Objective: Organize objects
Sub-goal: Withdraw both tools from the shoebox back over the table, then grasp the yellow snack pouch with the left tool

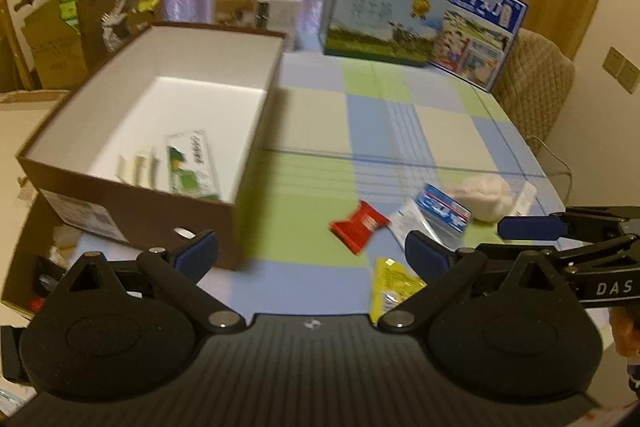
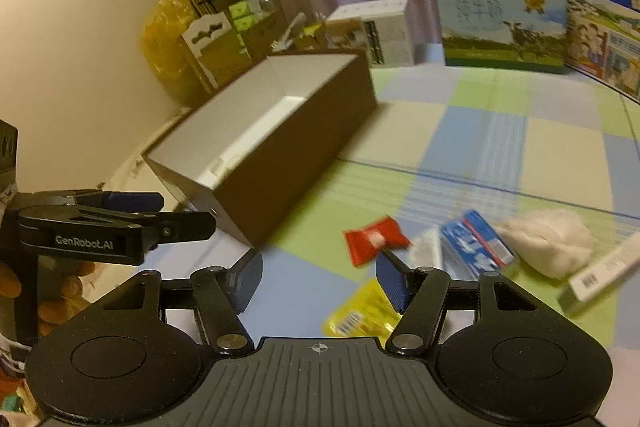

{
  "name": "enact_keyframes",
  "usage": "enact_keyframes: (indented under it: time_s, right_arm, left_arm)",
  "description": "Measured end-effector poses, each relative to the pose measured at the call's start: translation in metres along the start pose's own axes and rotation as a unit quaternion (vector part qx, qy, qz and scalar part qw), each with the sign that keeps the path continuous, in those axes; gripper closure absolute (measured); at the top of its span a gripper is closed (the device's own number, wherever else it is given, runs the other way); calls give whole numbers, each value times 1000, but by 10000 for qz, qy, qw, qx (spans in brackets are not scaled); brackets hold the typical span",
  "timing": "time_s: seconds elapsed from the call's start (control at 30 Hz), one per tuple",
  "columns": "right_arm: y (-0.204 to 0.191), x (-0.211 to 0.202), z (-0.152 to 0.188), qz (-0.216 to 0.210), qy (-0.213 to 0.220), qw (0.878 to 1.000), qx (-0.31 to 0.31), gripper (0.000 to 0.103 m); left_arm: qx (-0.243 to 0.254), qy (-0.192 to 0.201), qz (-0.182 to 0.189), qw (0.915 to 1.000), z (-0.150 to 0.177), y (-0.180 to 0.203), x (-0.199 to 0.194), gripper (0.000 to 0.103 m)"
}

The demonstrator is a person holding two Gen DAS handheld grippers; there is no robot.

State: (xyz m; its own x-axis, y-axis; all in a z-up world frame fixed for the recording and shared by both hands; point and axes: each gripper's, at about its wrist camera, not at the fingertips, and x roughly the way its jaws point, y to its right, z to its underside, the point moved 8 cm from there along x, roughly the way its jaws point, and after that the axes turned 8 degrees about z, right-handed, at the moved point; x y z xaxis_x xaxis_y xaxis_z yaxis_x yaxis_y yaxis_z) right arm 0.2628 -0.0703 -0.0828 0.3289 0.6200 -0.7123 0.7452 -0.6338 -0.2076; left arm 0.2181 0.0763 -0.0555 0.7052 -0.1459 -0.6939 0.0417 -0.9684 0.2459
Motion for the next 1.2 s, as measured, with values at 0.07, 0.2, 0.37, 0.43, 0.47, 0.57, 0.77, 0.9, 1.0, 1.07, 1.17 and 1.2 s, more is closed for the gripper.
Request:
enact_keyframes:
  time_s: [0.07, 0.2, 0.37, 0.43, 0.47, 0.57, 0.77, 0.9, 1.0, 1.07, 1.17, 1.2]
  right_arm:
    - [10, -4, 8, 13, -64, 10000, 16, 43]
    - [27, -8, 21, 127, -165, 9998, 24, 43]
    - [49, -8, 37, 289, -343, 9989, 132, 43]
    - [58, -7, 44, 380, -415, 9983, 166, 43]
    - [63, -6, 46, 434, -452, 9979, 189, 43]
    - [75, -6, 53, 548, -510, 9969, 251, 43]
    - [97, -6, 65, 760, -632, 9944, 373, 43]
    - [107, -6, 74, 923, -706, 9923, 423, 43]
    - [114, -5, 81, 990, -788, 9905, 533, 43]
    - [118, -4, 84, 1015, -817, 9898, 581, 43]
    - [124, -4, 89, 1104, -861, 9880, 656, 43]
    - [127, -5, 91, 1121, -871, 9874, 702, 43]
  left_arm:
    - [20, -96, 15, 10000, 6, 9, 6, 5]
    - [-16, -285, 87, 9996, 18, 23, 20, 6]
    - [4, -499, 199, 9986, 32, 39, 36, 6]
    - [3, -592, 226, 9980, 38, 45, 43, 6]
    - [12, -636, 240, 9977, 42, 48, 46, 6]
    - [81, -769, 341, 9964, 51, 57, 58, 6]
    - [476, -1021, 402, 9928, 70, 72, 82, 6]
    - [523, -1165, 423, 9909, 77, 79, 96, 6]
    - [640, -1242, 500, 9889, 81, 86, 104, 6]
    - [843, -1287, 502, 9868, 84, 91, 110, 6]
    - [1278, -1314, 498, 9818, 90, 97, 116, 6]
    - [1448, -1327, 461, 9794, 93, 98, 118, 6]
